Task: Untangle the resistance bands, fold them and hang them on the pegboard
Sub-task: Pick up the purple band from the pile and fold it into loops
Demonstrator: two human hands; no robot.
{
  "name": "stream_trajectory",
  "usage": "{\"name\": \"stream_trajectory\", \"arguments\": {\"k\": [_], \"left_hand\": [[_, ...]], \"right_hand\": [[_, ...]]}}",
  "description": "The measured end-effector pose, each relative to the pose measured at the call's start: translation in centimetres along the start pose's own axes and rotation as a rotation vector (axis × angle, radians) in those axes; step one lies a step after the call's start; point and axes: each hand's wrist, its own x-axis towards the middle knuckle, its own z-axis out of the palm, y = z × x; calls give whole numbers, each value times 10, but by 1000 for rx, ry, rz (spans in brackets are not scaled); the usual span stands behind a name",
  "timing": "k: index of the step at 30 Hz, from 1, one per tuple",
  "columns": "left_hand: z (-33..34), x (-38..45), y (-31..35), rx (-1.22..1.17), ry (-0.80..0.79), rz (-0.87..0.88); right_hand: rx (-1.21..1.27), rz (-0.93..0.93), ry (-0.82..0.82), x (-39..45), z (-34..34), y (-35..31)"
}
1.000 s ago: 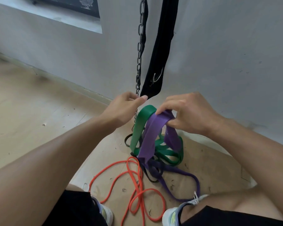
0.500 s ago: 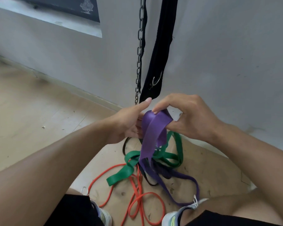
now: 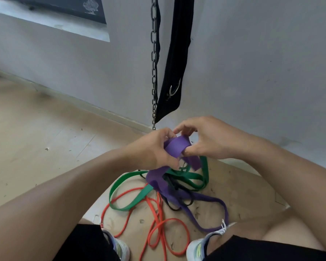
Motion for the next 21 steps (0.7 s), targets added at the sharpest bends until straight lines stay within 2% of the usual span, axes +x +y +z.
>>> {"name": "stream_trajectory", "arguments": {"k": [3,8,10,12,17,21], "left_hand": [[3,0,4,24,89,48],[-5,-4,10,14,155,225],[-7,-5,11,-39,149,271],[-8,-6,13,-62,181,309],[-11,-6,11,-73,207,309],[-8,-3,9,-77,182,289]], "right_hand": [[-57,57,-7,1,-6,4],[296,21,146,-7,-15,0],[342,-28,199,-8,-18,-1],[324,-44,205,-9,-23,1],[208,-14,95,-12,-33,6],[190,-61,144,-12,-30,6]]}}
